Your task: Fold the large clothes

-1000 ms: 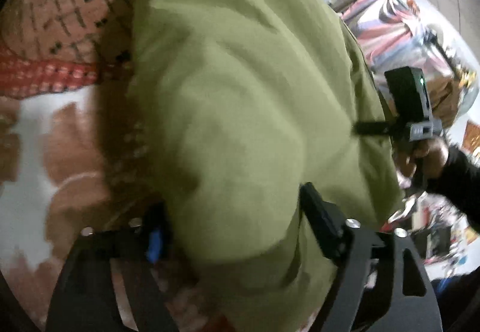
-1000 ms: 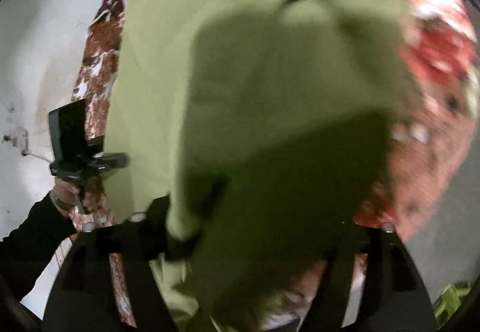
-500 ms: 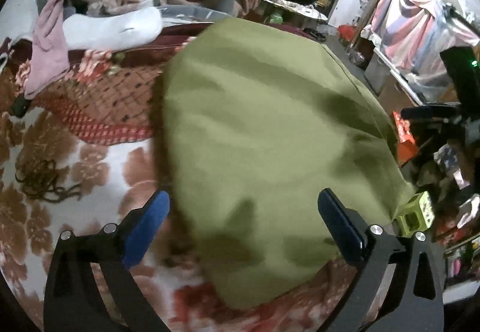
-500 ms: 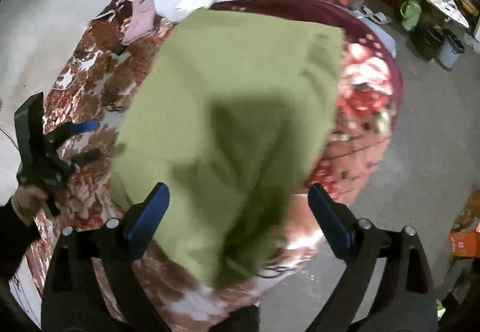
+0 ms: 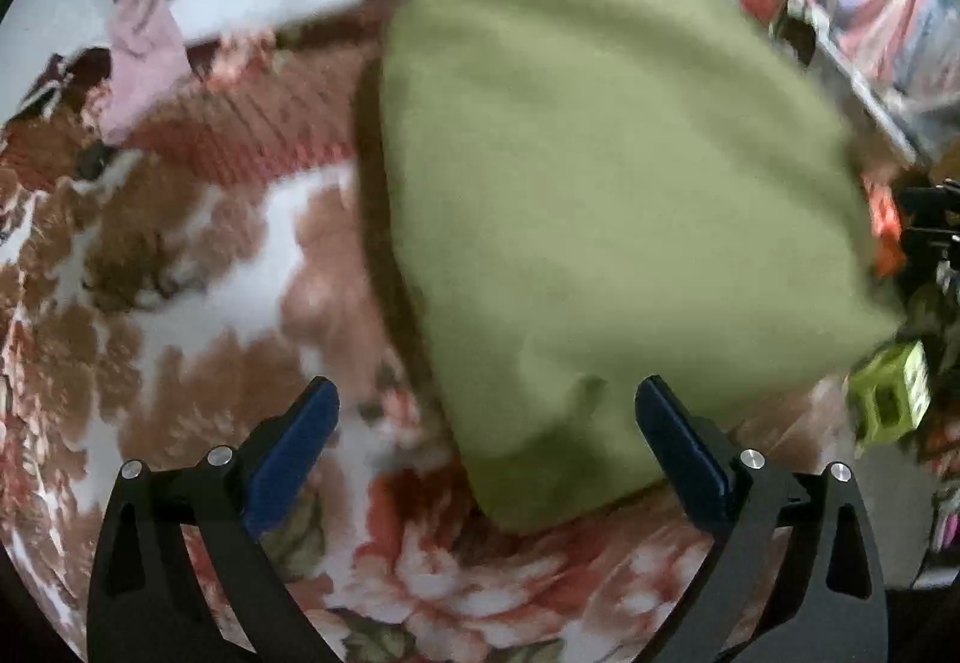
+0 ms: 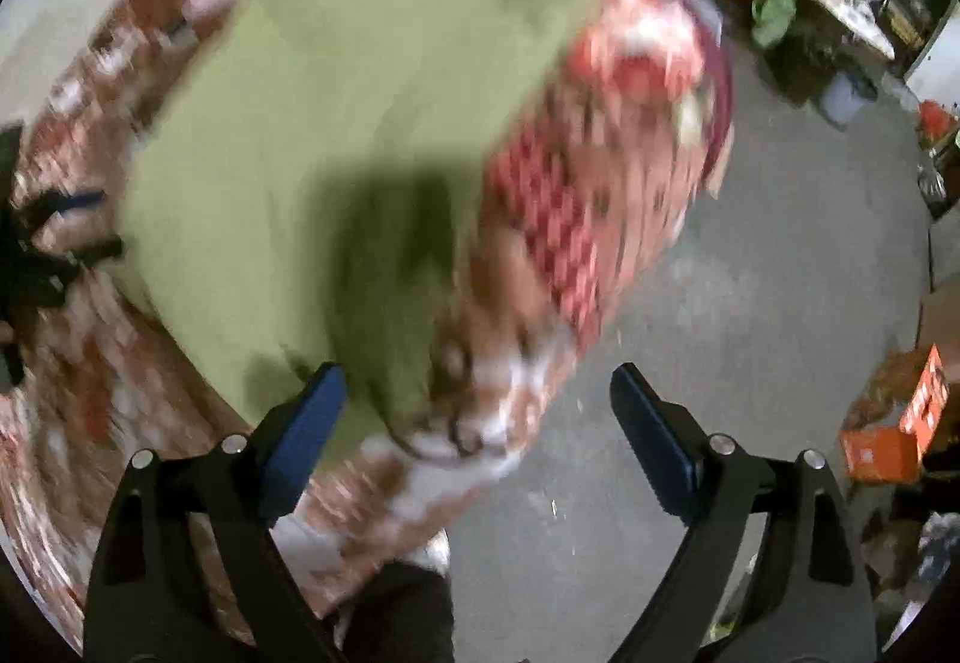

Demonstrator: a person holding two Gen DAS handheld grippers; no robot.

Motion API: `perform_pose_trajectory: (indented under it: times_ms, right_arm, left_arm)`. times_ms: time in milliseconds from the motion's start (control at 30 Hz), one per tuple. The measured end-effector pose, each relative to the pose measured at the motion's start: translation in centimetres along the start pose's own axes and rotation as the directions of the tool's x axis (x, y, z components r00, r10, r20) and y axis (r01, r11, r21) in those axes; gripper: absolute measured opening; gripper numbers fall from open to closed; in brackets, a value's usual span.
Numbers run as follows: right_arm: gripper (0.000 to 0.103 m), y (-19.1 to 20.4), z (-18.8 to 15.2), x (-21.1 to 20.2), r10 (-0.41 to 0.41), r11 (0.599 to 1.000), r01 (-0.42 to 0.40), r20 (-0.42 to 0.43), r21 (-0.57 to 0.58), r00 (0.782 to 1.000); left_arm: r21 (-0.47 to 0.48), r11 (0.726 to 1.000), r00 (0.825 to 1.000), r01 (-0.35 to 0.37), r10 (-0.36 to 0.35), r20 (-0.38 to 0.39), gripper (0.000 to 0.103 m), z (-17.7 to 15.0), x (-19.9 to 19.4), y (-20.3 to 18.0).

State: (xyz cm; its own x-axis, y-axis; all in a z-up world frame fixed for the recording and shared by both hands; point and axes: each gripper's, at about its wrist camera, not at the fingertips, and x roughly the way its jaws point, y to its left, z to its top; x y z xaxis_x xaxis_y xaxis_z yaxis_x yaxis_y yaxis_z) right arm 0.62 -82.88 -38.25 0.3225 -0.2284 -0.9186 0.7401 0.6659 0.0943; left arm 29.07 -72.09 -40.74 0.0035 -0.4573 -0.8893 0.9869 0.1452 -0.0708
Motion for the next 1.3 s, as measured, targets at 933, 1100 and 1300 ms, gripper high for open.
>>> perform_pose_trajectory:
  times_ms: [933,1100,1300]
  right_arm:
    - [0.098,-2.3,-0.1,-8.2,0.07,0.994,-0.083,0.152,0.077,0.986]
    - [0.098,-1.8,-3.0,-14.9,0.088,0.993,-0.1,0.183,0.058,0.979]
    - [0.098,-0.7,-4.6,-23.6,0.097,0.995,-0.093,0.26,-0.028,0.961]
  left_arm:
    - [-0.203,0.929,0.949,-0.308,0.315,0.001,0.098,-0.2,-10.1,-12.7]
    - [-0.245,0.922,0.941,-0.299,0.327,0.081,0.098,-1.2,-16.1,-15.2]
    - [-0.267,0.911,0.91,-0.315,0.369,0.188,0.098,-2.9,-26.2,-19.4]
